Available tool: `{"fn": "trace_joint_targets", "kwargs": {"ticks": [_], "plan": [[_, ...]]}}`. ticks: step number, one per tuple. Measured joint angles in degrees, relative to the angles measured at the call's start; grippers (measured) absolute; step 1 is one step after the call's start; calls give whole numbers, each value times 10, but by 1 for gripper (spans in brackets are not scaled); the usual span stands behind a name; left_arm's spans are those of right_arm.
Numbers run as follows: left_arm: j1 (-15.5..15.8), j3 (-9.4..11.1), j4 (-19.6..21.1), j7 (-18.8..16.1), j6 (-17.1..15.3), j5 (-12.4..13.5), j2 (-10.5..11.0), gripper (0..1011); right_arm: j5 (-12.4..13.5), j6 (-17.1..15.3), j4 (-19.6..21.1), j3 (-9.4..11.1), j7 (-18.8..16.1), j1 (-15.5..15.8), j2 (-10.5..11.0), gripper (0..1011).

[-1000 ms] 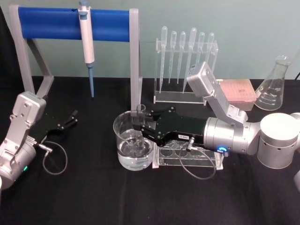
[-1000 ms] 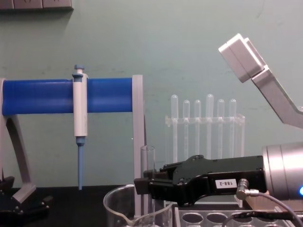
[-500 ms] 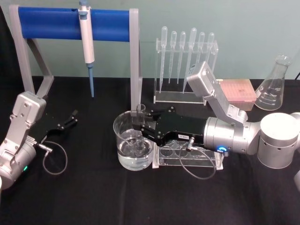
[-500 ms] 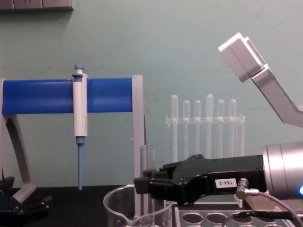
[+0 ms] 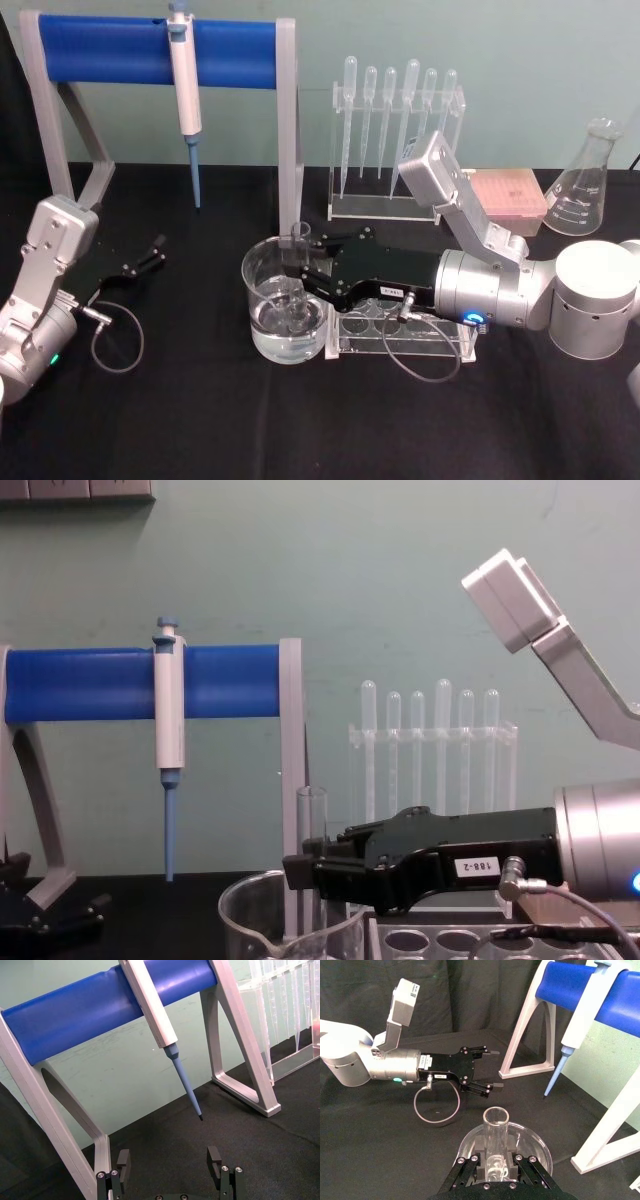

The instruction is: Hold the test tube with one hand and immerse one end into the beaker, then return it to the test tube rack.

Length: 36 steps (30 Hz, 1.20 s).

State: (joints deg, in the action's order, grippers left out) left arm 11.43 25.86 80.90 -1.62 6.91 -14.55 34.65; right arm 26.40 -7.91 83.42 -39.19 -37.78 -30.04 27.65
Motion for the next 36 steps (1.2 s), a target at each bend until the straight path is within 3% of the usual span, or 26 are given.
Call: {"fn": "trace_joint_targets", "kwargs": {"ticks": [36], "plan": [[0, 0, 0, 0, 0, 0, 0, 1000, 0, 0, 0, 0, 0, 0, 0, 241]]}}
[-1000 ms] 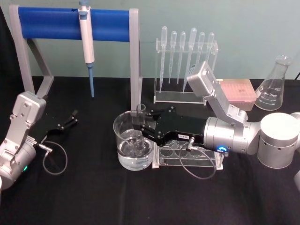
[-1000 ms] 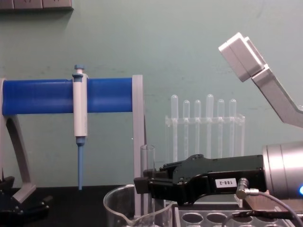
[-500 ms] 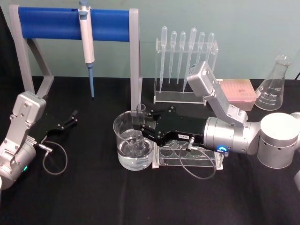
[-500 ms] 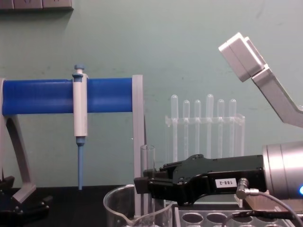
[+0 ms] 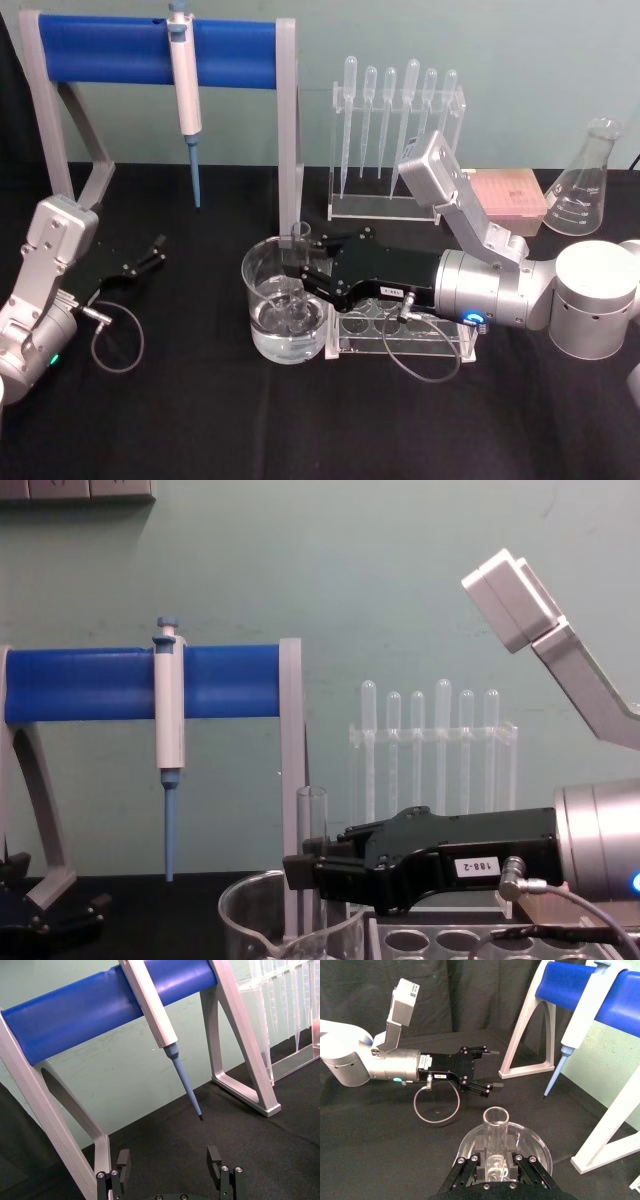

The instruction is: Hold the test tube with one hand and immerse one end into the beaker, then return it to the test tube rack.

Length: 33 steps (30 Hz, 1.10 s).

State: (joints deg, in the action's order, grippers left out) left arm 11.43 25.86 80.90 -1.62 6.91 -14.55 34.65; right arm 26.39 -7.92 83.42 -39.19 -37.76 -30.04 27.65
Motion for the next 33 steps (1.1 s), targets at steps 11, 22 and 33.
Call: {"fn": "trace_joint_targets", "kwargs": {"ticks": [11, 22, 33], "plan": [[0, 0, 0, 0, 0, 0, 0, 1000, 0, 0, 0, 0, 0, 0, 0, 241], [0, 0, 0, 0, 0, 0, 0, 1000, 0, 0, 0, 0, 0, 0, 0, 241], [0, 0, 0, 0, 0, 0, 0, 1000, 0, 0, 0, 0, 0, 0, 0, 241]]}}
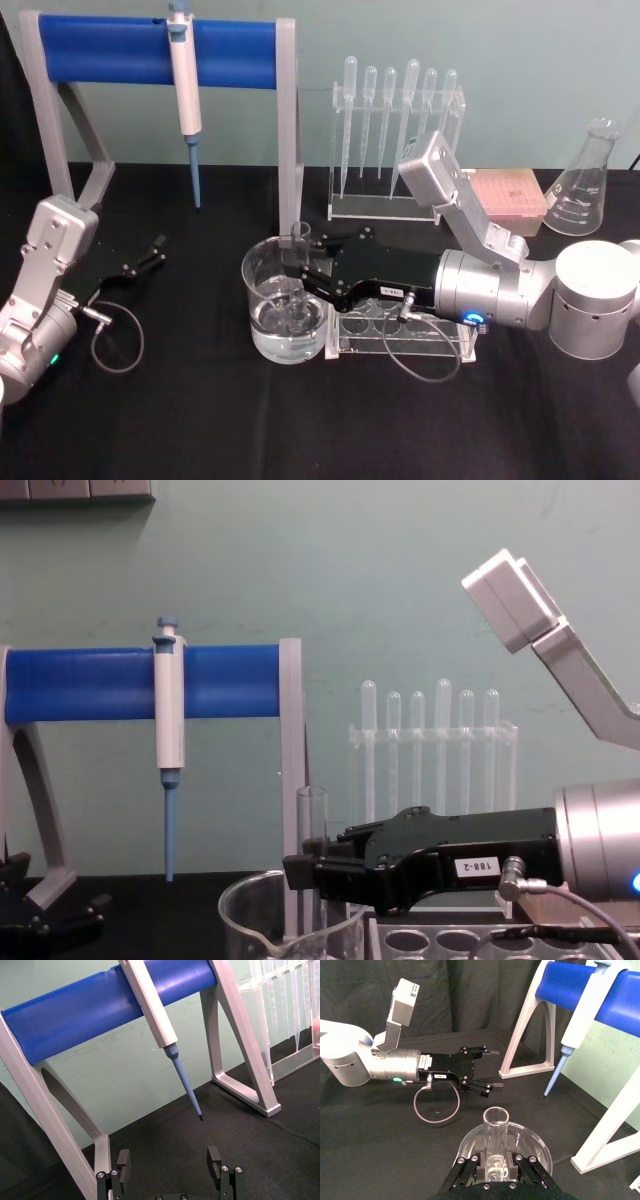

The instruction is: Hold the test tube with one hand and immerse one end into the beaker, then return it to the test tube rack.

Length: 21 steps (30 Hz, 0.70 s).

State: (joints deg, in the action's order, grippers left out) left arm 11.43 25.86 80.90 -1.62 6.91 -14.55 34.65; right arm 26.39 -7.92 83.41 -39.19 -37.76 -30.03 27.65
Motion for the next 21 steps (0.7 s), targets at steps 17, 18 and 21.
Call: {"fn": "trace_joint_targets", "kwargs": {"ticks": [17, 18, 21], "plan": [[0, 0, 0, 0, 0, 0, 0, 1000, 0, 0, 0, 0, 0, 0, 0, 241], [0, 0, 0, 0, 0, 0, 0, 1000, 0, 0, 0, 0, 0, 0, 0, 241], [0, 0, 0, 0, 0, 0, 0, 1000, 0, 0, 0, 0, 0, 0, 0, 241]]}}
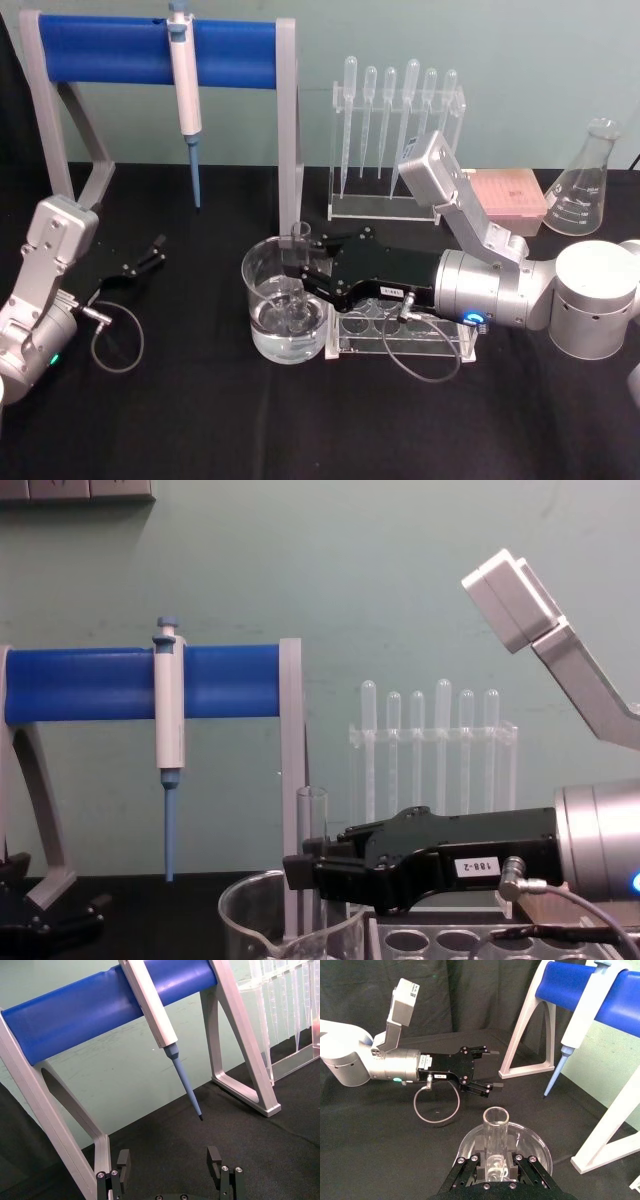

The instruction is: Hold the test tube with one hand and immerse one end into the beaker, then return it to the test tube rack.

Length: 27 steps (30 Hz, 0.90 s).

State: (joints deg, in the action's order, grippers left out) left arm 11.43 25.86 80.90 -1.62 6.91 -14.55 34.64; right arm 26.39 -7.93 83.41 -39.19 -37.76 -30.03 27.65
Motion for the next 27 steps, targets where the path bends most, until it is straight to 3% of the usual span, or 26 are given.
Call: {"fn": "trace_joint_targets", "kwargs": {"ticks": [27], "plan": [[0, 0, 0, 0, 0, 0, 0, 1000, 0, 0, 0, 0, 0, 0, 0, 241]]}}
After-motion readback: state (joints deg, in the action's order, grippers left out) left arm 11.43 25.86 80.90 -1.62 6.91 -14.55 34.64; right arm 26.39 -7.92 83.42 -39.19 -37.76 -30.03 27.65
